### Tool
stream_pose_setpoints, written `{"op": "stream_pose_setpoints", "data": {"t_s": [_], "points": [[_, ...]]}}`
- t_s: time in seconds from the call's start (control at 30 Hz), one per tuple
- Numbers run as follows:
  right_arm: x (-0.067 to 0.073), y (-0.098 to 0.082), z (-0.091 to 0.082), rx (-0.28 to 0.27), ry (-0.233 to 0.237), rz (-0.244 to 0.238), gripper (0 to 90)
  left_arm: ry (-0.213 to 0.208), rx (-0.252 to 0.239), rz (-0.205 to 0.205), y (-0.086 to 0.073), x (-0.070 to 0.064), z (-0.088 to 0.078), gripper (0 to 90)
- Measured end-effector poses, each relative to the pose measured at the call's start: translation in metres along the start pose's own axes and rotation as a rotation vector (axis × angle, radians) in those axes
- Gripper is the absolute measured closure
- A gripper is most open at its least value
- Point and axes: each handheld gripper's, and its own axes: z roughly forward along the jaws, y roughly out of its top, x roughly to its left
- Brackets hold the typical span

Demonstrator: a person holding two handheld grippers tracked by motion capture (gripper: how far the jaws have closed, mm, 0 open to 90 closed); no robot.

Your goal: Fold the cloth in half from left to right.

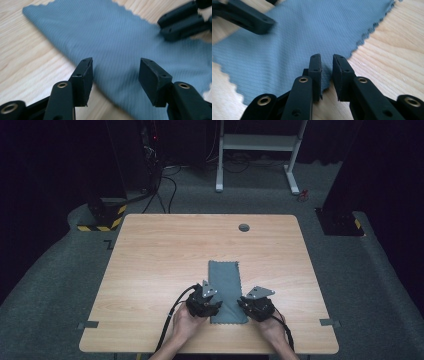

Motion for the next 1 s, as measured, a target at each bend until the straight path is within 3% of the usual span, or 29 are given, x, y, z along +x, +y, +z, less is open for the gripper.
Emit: {"op": "stream_pose_setpoints", "data": {"t_s": [0.07, 0.17, 0.3, 0.53, 0.63, 0.77, 0.87, 1.0], "points": [[-0.001, -0.002, -0.001, -0.009, 0.003, 0.005, 76.6, 0.005, 0.017, 0.005, -0.007, -0.001, -0.001, 45.0], [-0.003, -0.002, -0.001, -0.011, 0.005, 0.007, 75.8, 0.014, 0.006, -0.004, -0.015, 0.000, -0.006, 45.2], [-0.004, -0.003, -0.001, -0.018, 0.009, 0.005, 75.4, 0.052, 0.025, 0.007, -0.019, -0.001, -0.013, 46.1], [-0.003, -0.003, -0.001, -0.013, -0.001, 0.009, 73.3, 0.041, 0.027, -0.028, -0.031, 0.002, -0.024, 46.3], [-0.003, -0.003, -0.005, -0.027, 0.015, 0.021, 72.4, -0.011, -0.012, -0.058, -0.033, 0.000, -0.027, 44.1], [0.003, -0.004, -0.014, -0.053, 0.034, 0.010, 74.3, -0.018, -0.037, -0.038, -0.026, -0.009, -0.026, 41.9], [0.010, -0.007, -0.018, -0.059, 0.058, -0.009, 75.4, 0.015, -0.006, -0.002, -0.026, -0.015, -0.021, 41.9], [0.015, -0.015, -0.017, -0.039, 0.073, -0.009, 74.6, 0.020, -0.004, 0.000, -0.032, -0.018, -0.022, 42.7]]}}
